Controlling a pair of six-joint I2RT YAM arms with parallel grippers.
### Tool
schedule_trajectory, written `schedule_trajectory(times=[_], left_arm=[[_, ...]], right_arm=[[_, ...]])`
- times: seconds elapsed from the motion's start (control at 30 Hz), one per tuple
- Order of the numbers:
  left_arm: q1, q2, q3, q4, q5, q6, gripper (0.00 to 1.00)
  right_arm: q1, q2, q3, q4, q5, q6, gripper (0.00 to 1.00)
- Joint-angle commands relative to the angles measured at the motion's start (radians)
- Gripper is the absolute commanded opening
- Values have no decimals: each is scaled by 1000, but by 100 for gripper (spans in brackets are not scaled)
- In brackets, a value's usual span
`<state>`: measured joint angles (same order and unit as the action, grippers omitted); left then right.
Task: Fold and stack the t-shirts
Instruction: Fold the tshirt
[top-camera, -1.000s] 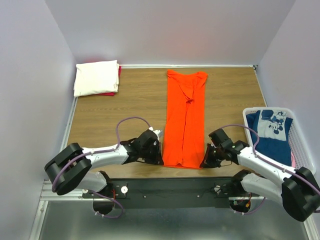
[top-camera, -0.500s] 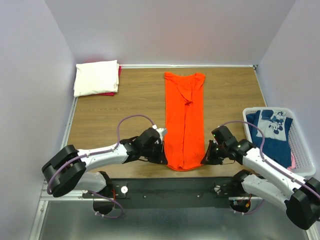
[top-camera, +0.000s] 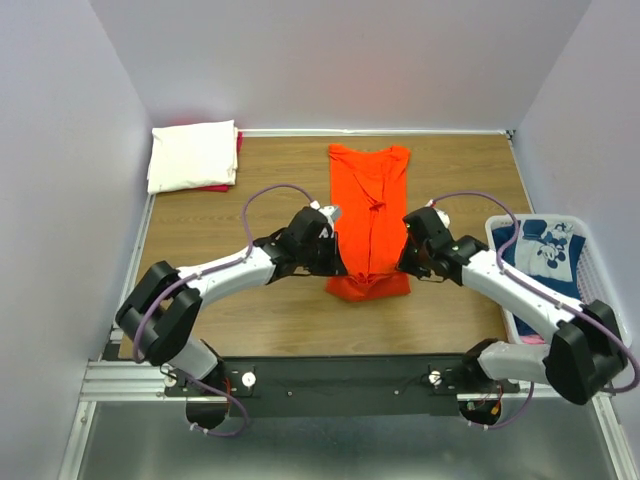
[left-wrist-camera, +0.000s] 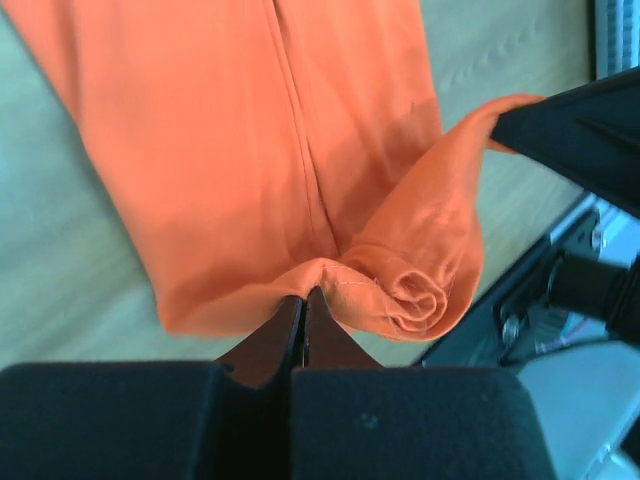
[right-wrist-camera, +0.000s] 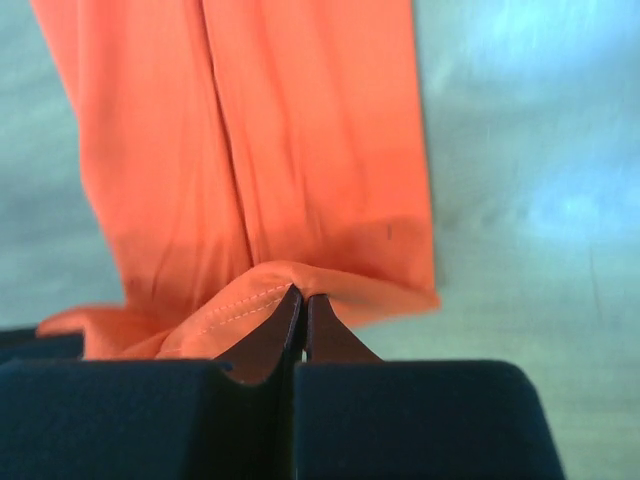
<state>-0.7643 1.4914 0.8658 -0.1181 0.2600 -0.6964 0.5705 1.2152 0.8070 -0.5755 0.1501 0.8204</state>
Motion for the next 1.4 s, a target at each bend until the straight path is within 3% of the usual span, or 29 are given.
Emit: schedule_trajectory(times=[0.0,0.37,0.63,1.0,1.17,1.23,1.3,1.33,1.37], left_arm=[[36,79,106,21,-18,51,0],[126,288,366,-18,-28,90,0],[195,412,533,-66,-33,124,0],[249,552,625,-55,-7,141,0],[263,561,625,-41,-13,135,0],[269,567,633,-46,-18,140,1],[275,564,631,-43,-25,141,18],[283,561,630,-32,-19,144,33],[287,557,627,-26,-15,147,38]], right_arm=[[8,105,60,115,186,-43,5],[-43,355,254,216,293,-116,3],[-141,457,336,267,229,-150,1],[-224,579,414,313,94,-193,2],[-251,627,458,321,59,-214,13],[-267,639,481,321,40,-224,22],[-277,659,498,321,10,-234,35],[-279,656,508,319,6,-236,41],[-279,652,509,319,6,-237,47]])
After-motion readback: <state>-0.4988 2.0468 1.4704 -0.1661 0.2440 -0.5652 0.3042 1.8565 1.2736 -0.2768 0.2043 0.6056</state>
